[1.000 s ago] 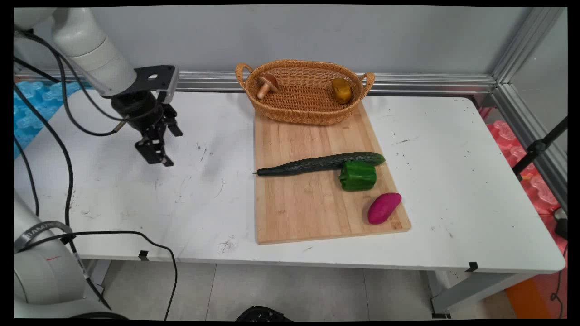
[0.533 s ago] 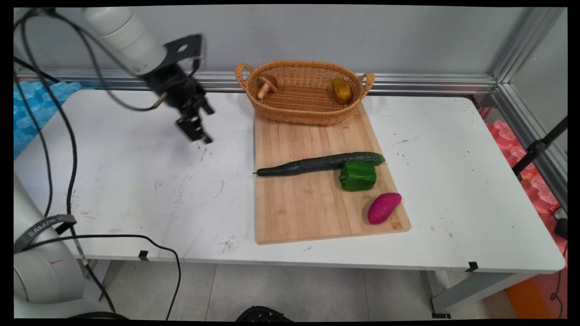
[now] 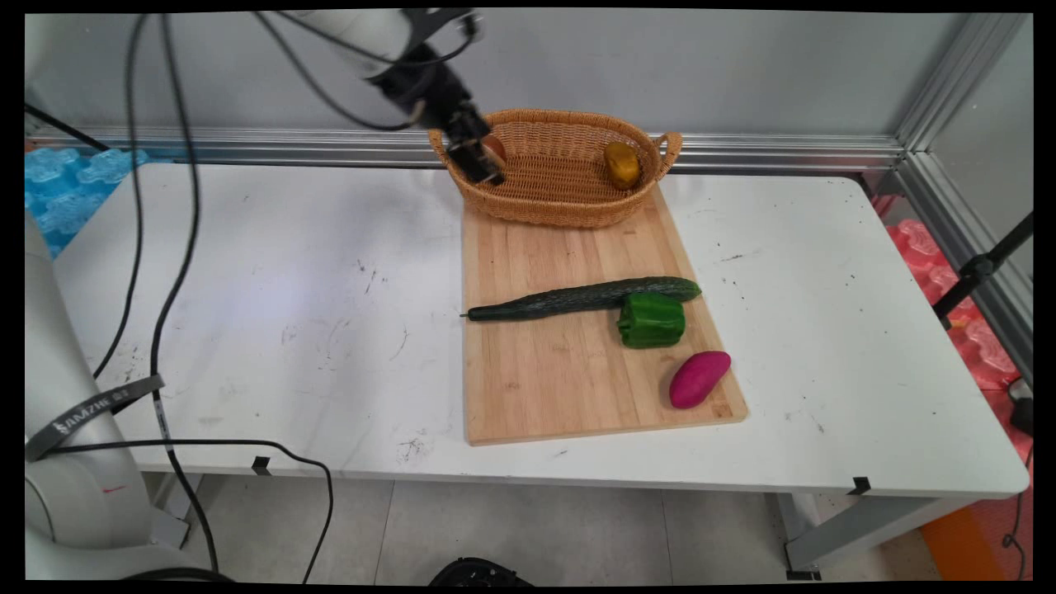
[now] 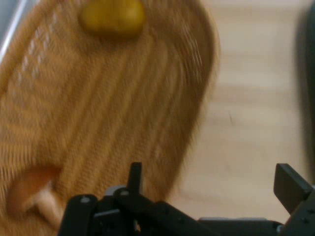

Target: Pick up the potato from the vegetable basket

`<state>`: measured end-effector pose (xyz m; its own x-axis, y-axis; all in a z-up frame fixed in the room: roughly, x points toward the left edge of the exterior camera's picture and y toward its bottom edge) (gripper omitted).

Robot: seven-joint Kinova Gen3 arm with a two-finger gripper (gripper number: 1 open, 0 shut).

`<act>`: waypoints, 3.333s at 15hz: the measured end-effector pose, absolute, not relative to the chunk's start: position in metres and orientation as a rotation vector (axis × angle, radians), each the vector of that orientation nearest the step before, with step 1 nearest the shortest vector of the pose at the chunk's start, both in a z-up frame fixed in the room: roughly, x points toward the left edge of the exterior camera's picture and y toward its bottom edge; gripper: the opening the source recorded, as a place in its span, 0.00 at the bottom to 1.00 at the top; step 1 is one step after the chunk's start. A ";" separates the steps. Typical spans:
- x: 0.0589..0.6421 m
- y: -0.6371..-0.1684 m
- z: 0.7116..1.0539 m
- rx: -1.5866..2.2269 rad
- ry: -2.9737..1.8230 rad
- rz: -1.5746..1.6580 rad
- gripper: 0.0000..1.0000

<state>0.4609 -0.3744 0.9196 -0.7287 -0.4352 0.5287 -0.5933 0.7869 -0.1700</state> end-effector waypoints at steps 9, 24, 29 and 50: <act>0.411 -0.447 0.896 0.783 -2.405 0.540 1.00; 0.359 -0.567 0.822 0.813 -2.353 0.535 1.00; 0.353 -0.583 0.806 0.834 -2.349 0.504 1.00; 0.360 -0.604 0.782 0.918 -2.333 0.505 1.00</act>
<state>0.3601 -0.6042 0.7824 -0.5976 -0.4916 0.6334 -0.7095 0.6921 -0.1323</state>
